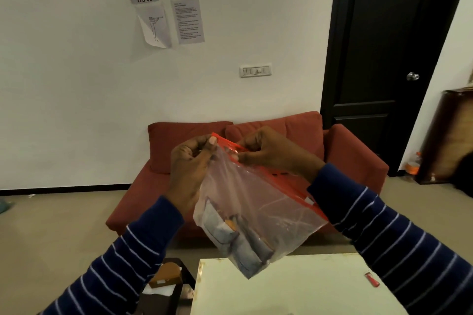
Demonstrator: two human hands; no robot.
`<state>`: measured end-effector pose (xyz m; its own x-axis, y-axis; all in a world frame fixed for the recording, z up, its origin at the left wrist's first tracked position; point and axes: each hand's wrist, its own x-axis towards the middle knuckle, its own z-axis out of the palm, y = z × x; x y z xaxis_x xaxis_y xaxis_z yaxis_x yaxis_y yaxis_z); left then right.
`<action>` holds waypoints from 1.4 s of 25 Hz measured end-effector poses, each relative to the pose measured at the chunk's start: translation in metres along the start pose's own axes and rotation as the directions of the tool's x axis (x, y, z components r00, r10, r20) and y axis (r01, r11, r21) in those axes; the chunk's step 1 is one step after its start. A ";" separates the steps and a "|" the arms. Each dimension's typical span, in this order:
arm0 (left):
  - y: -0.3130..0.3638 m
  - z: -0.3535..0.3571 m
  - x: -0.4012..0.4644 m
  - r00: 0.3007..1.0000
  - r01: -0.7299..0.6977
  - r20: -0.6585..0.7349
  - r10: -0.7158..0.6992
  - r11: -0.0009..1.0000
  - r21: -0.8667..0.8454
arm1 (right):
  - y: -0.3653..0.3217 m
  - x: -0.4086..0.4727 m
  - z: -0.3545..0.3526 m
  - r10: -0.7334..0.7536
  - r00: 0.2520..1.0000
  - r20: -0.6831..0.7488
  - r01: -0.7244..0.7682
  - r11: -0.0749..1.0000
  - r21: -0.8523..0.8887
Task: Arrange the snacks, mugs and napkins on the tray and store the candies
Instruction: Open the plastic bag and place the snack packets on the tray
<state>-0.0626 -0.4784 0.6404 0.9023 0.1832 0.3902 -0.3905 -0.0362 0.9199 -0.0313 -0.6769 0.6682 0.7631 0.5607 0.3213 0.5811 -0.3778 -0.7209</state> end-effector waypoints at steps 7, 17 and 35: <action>-0.003 0.010 -0.008 0.994 -0.110 0.006 0.111 0.972 0.208 | 0.000 -0.001 0.010 0.015 0.989 -0.147 -0.030 0.995 -0.100; -0.004 0.000 -0.027 0.771 -0.612 0.595 0.227 0.524 0.593 | 0.007 -0.005 0.015 -0.090 0.974 -0.208 0.010 0.934 -0.357; -0.006 0.013 -0.052 0.911 -0.391 0.395 0.119 0.554 0.735 | 0.035 -0.036 0.091 0.259 0.903 0.343 -0.059 0.865 -0.498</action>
<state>-0.1048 -0.5000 0.6155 0.8476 -0.2254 0.4803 -0.4351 -0.8134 0.3860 -0.0643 -0.6431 0.5755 0.7426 0.6611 -0.1075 0.5986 -0.7271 -0.3363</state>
